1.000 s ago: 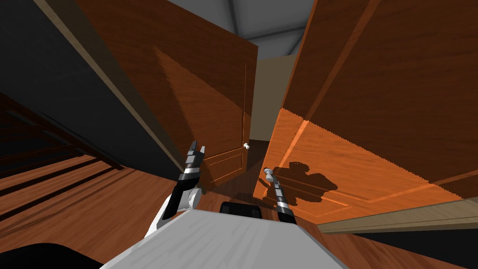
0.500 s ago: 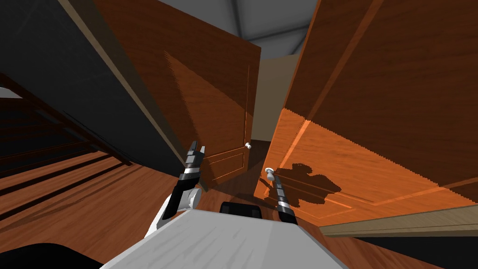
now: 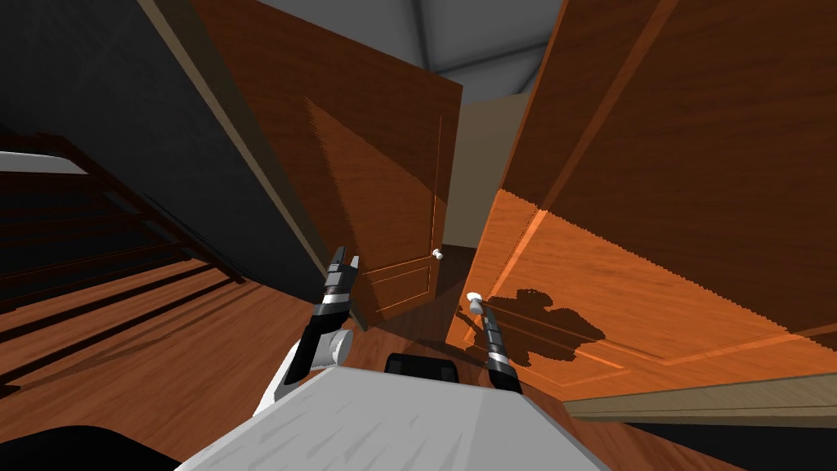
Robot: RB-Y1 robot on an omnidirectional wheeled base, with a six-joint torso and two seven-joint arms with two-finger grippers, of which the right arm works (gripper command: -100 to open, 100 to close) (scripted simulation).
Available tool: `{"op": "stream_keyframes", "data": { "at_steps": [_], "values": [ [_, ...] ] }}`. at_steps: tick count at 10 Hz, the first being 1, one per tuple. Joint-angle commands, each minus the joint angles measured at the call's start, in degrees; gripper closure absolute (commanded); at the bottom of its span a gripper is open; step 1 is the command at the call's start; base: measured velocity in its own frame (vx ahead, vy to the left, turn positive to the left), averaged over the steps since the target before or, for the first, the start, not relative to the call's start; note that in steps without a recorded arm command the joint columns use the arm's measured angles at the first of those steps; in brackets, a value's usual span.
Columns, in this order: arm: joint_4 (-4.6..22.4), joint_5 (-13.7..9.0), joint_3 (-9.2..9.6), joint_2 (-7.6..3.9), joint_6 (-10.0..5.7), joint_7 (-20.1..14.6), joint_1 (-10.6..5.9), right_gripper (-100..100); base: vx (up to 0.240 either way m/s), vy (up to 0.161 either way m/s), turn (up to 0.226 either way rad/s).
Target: Push the door open
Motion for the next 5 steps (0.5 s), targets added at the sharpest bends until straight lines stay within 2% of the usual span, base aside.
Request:
{"op": "stream_keyframes", "data": {
  "at_steps": [1,2,3,4,5],
  "values": [
    [0.19,-0.58,-0.06,-0.08,0.04,-2.15,-0.19,-100,-0.041,0.01,0.035],
    [0.37,-1.51,-0.12,-0.19,0.08,-4.19,-0.36,-100,-0.04,0.01,0.062],
    [0.37,-1.51,-0.12,-0.19,0.08,-4.5,-0.36,-100,-0.034,0.003,0.04],
    [0.55,-2.48,-0.18,-0.3,0.11,-6.85,-0.54,-100,-0.042,0.013,0.059],
    [0.74,-3.47,-0.24,-0.41,0.15,-8.33,-0.72,-100,-0.062,0.019,0.133]
  ]
}}
